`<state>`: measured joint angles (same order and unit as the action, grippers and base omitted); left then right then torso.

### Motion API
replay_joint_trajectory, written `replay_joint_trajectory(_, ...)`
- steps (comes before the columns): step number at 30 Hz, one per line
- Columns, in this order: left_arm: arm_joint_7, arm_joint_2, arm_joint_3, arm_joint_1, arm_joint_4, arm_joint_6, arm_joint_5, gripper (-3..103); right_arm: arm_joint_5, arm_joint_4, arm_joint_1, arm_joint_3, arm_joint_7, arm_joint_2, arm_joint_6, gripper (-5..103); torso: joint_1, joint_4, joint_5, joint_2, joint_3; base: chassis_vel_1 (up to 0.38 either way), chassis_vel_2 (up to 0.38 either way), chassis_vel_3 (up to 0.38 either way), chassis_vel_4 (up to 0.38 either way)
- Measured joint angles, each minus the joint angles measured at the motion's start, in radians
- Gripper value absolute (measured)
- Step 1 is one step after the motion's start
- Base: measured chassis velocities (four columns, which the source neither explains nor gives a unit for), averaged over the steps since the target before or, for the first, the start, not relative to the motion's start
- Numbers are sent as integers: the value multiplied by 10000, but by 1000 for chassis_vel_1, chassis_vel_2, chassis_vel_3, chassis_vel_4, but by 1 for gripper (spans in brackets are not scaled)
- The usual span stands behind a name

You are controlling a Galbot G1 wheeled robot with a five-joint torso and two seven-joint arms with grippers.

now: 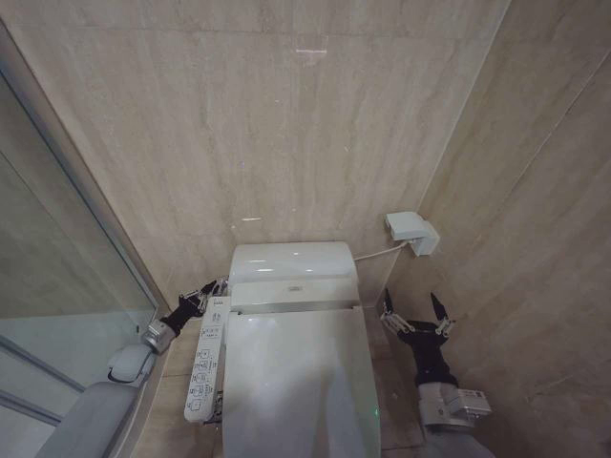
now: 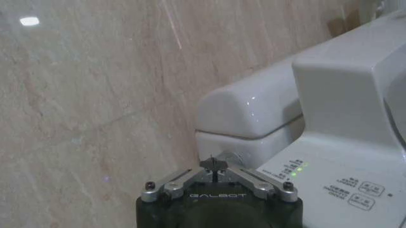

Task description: Open the toilet lid, clean the toilet bowl with a toilet brush, close the toilet lid, and flush.

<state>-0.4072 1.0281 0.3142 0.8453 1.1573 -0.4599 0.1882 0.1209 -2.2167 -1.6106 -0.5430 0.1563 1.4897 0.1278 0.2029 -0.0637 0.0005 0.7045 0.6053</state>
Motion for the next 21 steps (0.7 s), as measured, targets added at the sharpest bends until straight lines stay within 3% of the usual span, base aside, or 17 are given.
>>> replay_joint_trajectory(8,16,147,-107,-33,-384,-102,-14,0,0,0,0,0,0,0,0,100,-1,7,-1,2,-1,0,0,0,0)
replay_joint_trajectory(21,-28,335,-259,-181,-754,-186,-14,0,0,0,0,0,0,0,0,100,-2,-2,-3,2,0,0,0,0,0)
